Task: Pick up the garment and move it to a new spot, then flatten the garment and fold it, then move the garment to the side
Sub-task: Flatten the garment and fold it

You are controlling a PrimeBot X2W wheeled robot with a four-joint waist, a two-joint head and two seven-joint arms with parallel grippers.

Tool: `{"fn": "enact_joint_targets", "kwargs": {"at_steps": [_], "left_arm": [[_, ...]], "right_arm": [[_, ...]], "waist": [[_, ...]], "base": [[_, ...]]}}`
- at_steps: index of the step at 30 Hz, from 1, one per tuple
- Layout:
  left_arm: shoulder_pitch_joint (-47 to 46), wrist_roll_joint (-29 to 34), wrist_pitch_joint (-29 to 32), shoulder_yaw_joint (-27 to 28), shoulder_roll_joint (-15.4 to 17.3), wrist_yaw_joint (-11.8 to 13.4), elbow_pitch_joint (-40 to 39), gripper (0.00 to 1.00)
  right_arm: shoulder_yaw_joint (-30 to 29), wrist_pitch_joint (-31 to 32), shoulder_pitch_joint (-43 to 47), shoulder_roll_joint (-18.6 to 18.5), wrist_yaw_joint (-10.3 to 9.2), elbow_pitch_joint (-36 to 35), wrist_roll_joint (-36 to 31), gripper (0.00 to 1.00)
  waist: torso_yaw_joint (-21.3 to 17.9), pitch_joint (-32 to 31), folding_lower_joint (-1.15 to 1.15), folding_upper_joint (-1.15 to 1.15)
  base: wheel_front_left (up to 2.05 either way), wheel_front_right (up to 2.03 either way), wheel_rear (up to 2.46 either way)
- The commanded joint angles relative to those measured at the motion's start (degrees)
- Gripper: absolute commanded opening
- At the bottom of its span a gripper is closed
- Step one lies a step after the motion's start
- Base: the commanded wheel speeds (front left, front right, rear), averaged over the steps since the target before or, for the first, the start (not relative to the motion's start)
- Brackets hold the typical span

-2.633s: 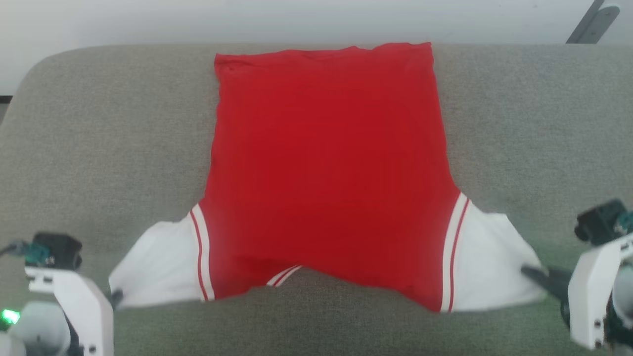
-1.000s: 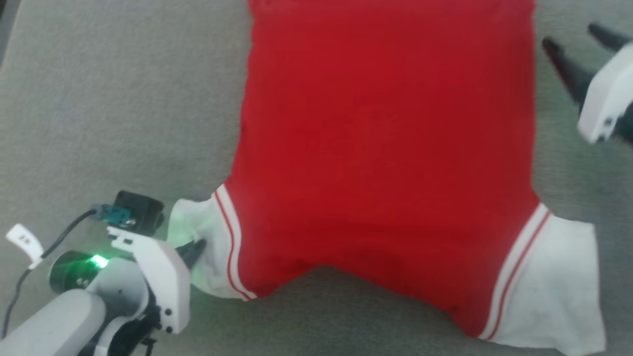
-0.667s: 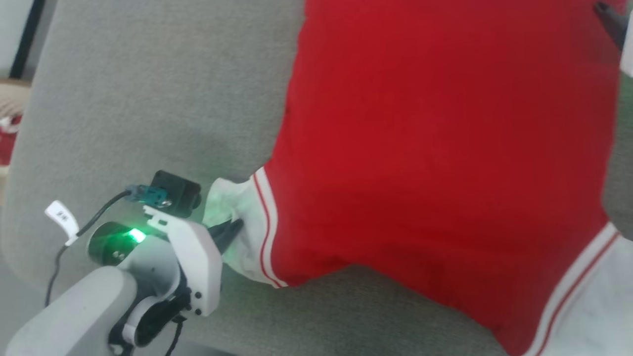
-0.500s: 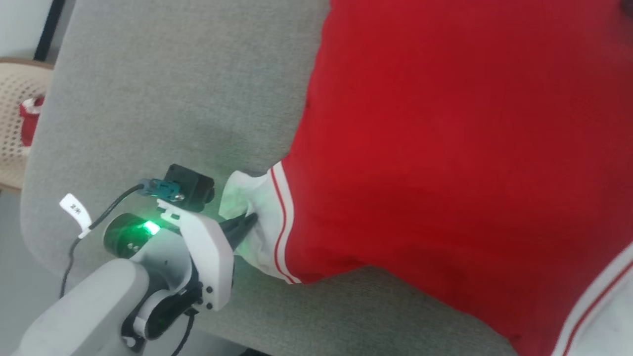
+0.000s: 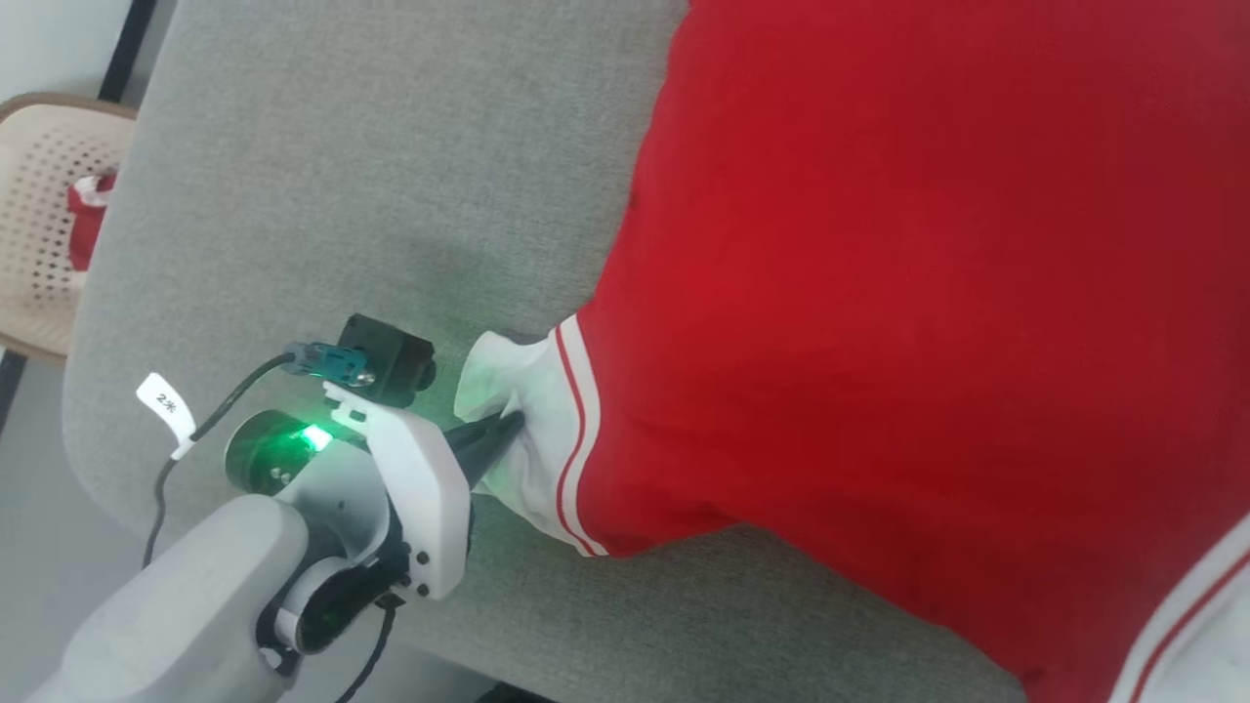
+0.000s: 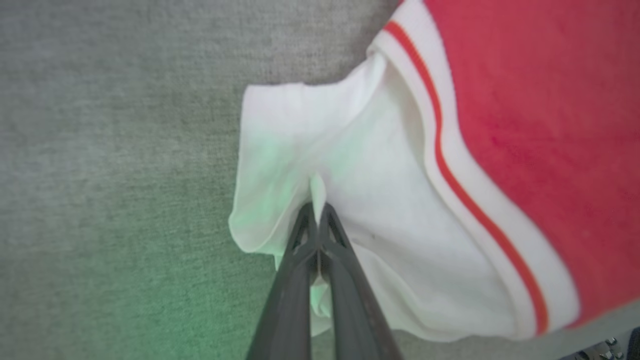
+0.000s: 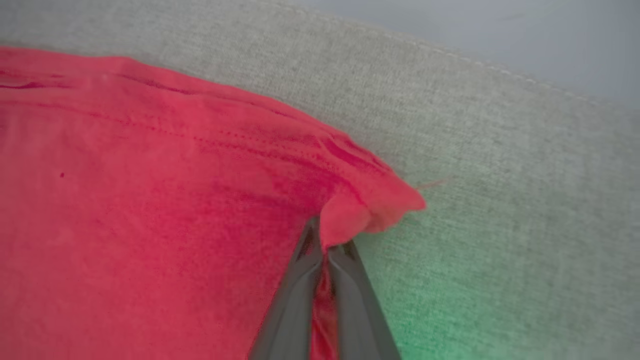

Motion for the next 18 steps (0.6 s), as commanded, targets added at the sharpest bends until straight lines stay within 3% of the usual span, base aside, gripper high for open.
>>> {"fn": "enact_joint_targets", "kwargs": {"at_steps": [1,6,10,18], "left_arm": [[1.3,-0.3,0.2,-0.1,0.9,0.9,2.8,0.0],[1.5,-0.8,-0.3,1.3,2.6,1.3,3.1,0.0],[3.1,-1.3,-0.4,2.9,5.3,2.2,2.0,0.0],[5.9,-2.5,0.1,4.2,8.6,3.5,-0.9,0.0]], "right_arm": [[0.4,1.3,5.0,0.0,-0.1,2.6,-0.2,0.0],[3.1,1.3,5.6,2.0,-0.06,-1.2,2.5,0.0],[9.1,2.5,9.7,2.5,-0.04,-8.5,9.1,0.0],[15.9,1.1,20.6,-2.2,-0.05,-25.3,20.4,0.0]], "waist": [[-0.7,-0.6,0.0,0.0],[-4.0,-3.1,0.0,0.0],[-8.4,-5.9,0.0,0.0],[-14.5,-9.8,0.0,0.0]], "base": [[0.0,0.0,0.0],[0.0,0.0,0.0],[0.0,0.0,0.0],[0.0,0.0,0.0]]}}
